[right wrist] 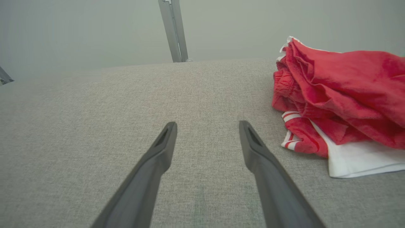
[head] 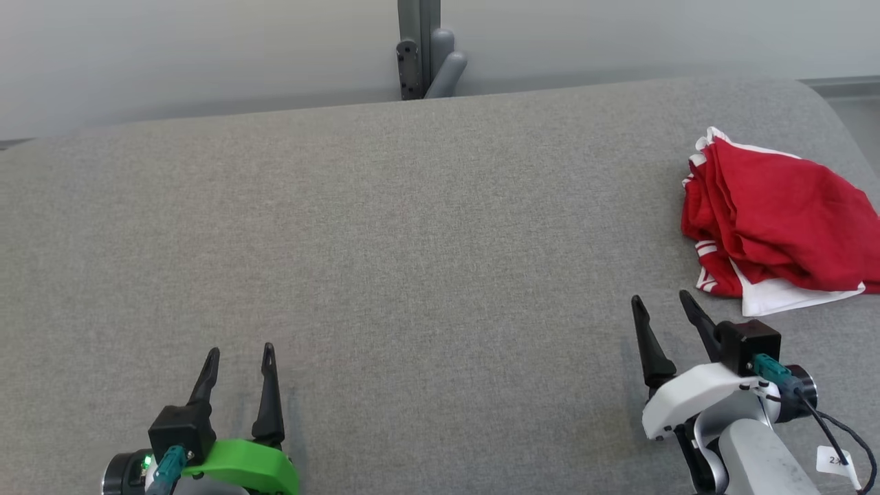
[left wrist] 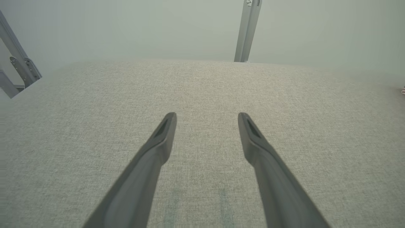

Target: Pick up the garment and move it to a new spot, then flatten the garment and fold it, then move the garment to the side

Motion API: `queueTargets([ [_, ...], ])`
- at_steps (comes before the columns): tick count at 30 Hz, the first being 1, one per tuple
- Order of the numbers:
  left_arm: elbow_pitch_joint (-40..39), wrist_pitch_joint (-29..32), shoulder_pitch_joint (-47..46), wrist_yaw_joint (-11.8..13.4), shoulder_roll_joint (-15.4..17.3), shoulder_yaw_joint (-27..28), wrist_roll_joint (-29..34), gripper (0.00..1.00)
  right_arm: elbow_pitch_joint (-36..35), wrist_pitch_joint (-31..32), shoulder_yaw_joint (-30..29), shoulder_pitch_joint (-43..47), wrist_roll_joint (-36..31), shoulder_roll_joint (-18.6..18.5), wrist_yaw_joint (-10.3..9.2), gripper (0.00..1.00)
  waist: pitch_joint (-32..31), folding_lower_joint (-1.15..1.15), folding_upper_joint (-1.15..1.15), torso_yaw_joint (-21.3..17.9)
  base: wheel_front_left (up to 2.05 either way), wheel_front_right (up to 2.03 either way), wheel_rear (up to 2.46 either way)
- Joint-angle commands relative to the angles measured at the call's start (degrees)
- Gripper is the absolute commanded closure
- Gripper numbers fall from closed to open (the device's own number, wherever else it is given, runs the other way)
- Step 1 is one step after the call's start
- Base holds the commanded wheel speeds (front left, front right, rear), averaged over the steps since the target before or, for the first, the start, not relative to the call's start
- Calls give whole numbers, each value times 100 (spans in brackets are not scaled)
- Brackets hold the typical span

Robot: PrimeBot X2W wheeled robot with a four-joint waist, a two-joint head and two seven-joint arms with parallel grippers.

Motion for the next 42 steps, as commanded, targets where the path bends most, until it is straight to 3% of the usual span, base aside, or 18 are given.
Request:
queueTargets([
  [1,-20,2,103,43,21,36,-9,0,-53,-12,-35,111,-35,9,-11,0,-180,1,1,27,0,0,0],
  [14,-87,2,222,68,21,184,-97,0,-882,-12,18,545,-230,67,-11,0,-370,1,1,29,0,0,0],
  [42,3,2,179,-81,21,152,-180,0,-1080,-12,94,656,-391,69,-11,0,-388,1,1,23,0,0,0],
])
